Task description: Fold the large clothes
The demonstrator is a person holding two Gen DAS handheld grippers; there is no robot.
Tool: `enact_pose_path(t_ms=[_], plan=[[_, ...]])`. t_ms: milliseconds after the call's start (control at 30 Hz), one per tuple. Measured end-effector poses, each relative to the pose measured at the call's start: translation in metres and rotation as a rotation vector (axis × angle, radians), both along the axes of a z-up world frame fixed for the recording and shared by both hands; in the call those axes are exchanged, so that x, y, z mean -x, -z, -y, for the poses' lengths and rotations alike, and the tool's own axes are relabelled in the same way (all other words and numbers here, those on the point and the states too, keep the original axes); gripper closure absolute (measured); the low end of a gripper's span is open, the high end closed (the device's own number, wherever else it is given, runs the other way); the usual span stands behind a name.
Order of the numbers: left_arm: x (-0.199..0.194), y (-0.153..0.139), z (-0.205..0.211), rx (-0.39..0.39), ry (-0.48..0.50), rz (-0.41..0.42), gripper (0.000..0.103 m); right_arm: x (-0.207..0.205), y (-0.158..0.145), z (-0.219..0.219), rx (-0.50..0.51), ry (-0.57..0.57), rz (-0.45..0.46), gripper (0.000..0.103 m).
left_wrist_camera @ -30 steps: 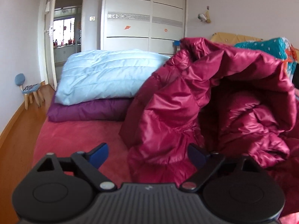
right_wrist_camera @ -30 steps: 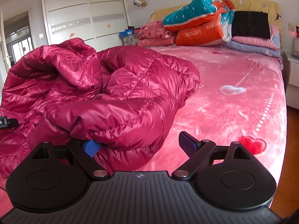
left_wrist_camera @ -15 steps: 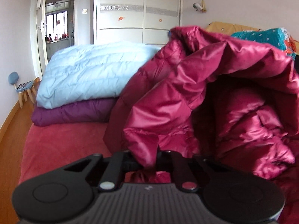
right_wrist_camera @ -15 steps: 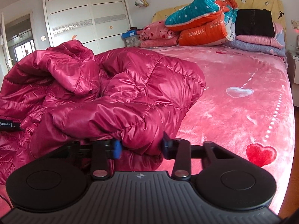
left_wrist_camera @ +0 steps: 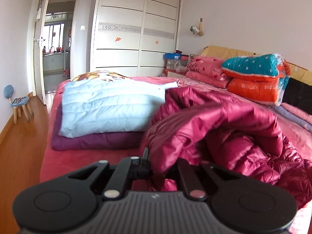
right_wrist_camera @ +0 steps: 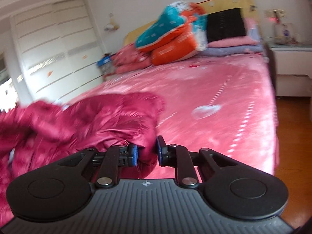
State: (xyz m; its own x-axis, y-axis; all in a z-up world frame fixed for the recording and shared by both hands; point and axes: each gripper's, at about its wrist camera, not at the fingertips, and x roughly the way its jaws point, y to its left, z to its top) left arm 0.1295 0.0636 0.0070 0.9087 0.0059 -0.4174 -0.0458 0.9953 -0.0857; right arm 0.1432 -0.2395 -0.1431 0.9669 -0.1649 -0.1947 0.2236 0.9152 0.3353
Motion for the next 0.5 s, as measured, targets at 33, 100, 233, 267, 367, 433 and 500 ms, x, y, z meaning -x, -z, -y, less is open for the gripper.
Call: enact_pose_path(t_ms=[33,100,233,267,367,433,500], plan=[[0.006,-0.003,-0.003,0.002,0.004,0.003,0.099,0.006,-0.004,0.008,-0.009,0.027,0.005,0.084],[0.021,-0.008,-0.008,0.015,0.01,0.007,0.099,0.018,-0.009,0.023,-0.023,0.08,0.012,0.087],[0.052,-0.016,-0.02,0.054,0.016,0.004,0.099,0.047,-0.018,0.051,-0.036,0.18,0.019,0.091],[0.06,-0.017,-0.023,0.064,0.018,0.002,0.099,0.056,-0.021,0.058,-0.031,0.223,0.024,0.092],[0.087,-0.021,-0.03,0.081,0.02,-0.002,0.099,0.081,-0.023,0.087,-0.056,0.296,0.034,0.091],[0.101,-0.022,-0.037,0.091,0.009,-0.003,0.099,0.099,-0.025,0.102,-0.103,0.31,0.049,0.09],[0.114,-0.024,-0.046,0.108,-0.011,-0.004,0.099,0.111,-0.022,0.107,-0.118,0.27,0.035,0.087]])
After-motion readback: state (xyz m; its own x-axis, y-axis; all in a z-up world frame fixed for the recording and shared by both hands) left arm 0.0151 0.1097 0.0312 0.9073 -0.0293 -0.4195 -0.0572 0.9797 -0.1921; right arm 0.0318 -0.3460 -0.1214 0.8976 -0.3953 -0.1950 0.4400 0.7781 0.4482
